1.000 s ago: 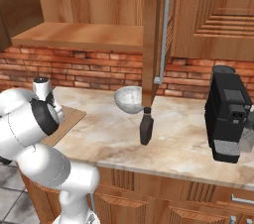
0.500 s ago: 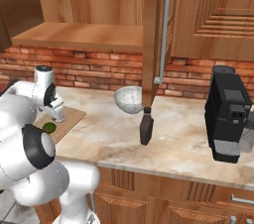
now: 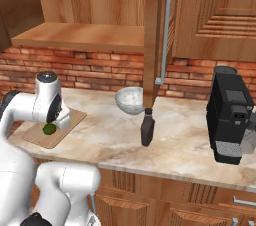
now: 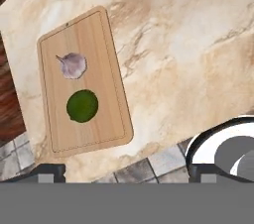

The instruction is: Open the cabinet. Place the bowl and condiment on the counter. Then place the lime and garlic on the cutting board.

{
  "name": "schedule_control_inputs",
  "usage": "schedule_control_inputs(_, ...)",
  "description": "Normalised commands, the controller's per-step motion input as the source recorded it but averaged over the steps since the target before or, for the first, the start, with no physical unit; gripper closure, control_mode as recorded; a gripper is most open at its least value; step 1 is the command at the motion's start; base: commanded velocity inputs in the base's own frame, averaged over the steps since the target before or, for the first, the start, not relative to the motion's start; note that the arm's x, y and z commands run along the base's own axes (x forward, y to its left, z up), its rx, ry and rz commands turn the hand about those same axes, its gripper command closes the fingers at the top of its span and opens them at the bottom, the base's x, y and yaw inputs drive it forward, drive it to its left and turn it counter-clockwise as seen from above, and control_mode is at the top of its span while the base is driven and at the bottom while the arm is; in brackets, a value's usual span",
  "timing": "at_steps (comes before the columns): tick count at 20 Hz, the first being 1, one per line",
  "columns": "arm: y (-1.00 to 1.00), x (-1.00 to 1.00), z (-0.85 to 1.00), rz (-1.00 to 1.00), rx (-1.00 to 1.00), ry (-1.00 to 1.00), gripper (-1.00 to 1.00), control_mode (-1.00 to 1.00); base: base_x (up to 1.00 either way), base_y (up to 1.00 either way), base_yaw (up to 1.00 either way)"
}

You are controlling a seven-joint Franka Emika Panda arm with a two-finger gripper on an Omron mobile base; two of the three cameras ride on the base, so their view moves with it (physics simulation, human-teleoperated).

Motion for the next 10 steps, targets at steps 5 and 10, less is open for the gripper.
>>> schedule_control_inputs(5,-0.48,-0.79,0.55,-0.14,0.00,-0.14,-1.00,-1.00,0.00,0.00,0.00)
schedule_control_inputs(10,-0.31,-0.52,0.28,-0.19,0.00,-0.03,-1.00,-1.00,0.00,0.00,0.00)
